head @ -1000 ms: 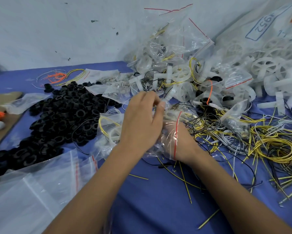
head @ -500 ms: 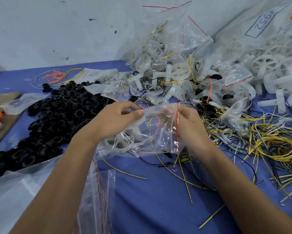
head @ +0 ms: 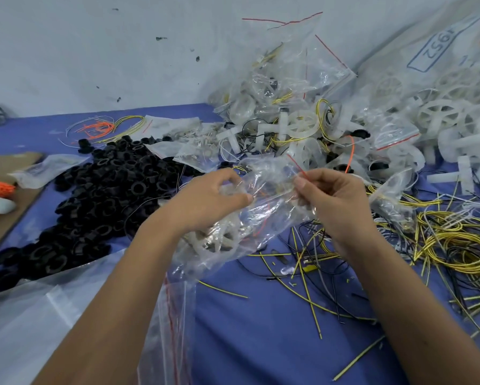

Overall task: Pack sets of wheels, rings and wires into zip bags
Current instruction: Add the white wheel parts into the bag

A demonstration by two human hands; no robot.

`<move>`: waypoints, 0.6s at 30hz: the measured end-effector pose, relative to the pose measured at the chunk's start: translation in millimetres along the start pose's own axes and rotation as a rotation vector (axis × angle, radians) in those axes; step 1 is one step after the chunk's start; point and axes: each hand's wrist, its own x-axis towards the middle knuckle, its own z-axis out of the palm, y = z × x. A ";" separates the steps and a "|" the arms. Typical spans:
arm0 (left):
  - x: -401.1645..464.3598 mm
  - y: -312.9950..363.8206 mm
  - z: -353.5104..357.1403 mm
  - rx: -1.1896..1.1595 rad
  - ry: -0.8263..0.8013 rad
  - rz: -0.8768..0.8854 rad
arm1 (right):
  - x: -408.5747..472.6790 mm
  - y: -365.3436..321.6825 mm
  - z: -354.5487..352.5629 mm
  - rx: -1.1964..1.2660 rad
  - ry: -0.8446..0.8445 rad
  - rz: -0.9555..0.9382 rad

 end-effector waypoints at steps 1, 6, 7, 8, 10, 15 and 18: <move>-1.1 2.4 -0.3 -0.049 0.006 -0.018 | 0.8 1.2 -0.4 -0.004 0.033 -0.019; -2.0 2.5 4.7 -0.186 0.088 -0.085 | 3.0 7.3 -3.6 -0.185 0.080 -0.012; -1.0 1.4 6.2 -0.232 0.112 -0.098 | 2.8 8.7 -4.4 -0.237 0.065 0.004; -0.3 0.7 7.2 -0.298 0.132 -0.119 | 2.5 9.7 -4.8 -0.271 0.051 0.020; 0.5 1.6 7.4 -0.455 0.171 -0.191 | 1.6 8.1 -4.5 -0.281 0.043 0.043; -3.2 10.2 3.6 -0.836 0.065 -0.343 | -0.2 4.9 4.8 0.130 -0.122 0.167; -7.5 14.2 7.9 -0.885 -0.081 -0.344 | -3.3 12.3 10.2 0.196 -0.190 0.271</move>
